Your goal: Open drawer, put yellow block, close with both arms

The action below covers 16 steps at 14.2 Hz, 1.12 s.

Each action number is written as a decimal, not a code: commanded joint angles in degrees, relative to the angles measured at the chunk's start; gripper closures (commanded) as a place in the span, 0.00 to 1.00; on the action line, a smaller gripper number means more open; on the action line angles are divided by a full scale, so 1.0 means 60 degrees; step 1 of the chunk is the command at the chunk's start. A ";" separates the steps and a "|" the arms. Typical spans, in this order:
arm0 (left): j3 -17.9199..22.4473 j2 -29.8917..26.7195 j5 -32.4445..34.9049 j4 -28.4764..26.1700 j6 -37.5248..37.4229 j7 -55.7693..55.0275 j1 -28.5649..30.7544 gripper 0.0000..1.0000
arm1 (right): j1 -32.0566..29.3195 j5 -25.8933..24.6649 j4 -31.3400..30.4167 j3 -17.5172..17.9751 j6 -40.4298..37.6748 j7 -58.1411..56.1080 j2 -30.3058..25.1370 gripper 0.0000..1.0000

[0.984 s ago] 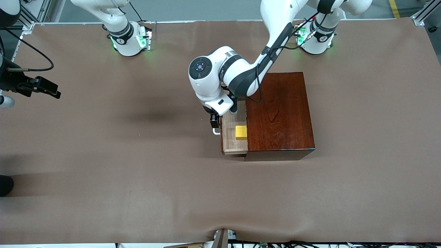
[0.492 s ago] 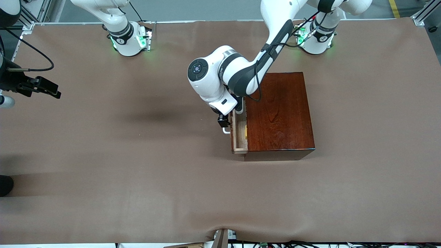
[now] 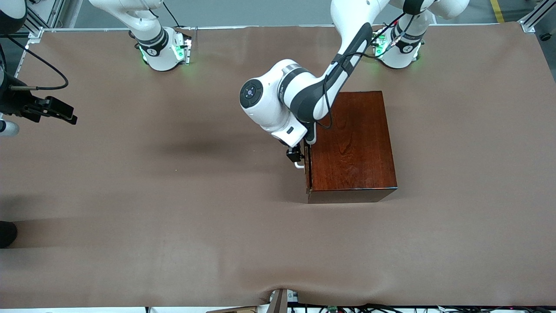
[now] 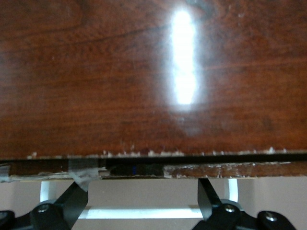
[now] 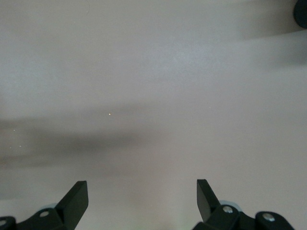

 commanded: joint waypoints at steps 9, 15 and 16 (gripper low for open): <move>0.0146 -0.0350 0.0311 -0.0095 -0.0428 0.0184 -0.0299 0.00 | -0.0158 0.0175 -0.0113 0.0118 0.0026 0.0107 -0.0157 0.00; 0.0685 -0.1374 0.0340 -0.0035 0.0437 0.1189 -0.0462 0.00 | -0.0172 0.0175 -0.0113 0.0118 0.0041 0.0107 -0.0157 0.00; 0.0949 -0.1623 0.0340 -0.0035 0.0437 0.1702 -0.0433 0.00 | -0.0172 0.0175 -0.0113 0.0118 0.0026 0.0107 -0.0157 0.00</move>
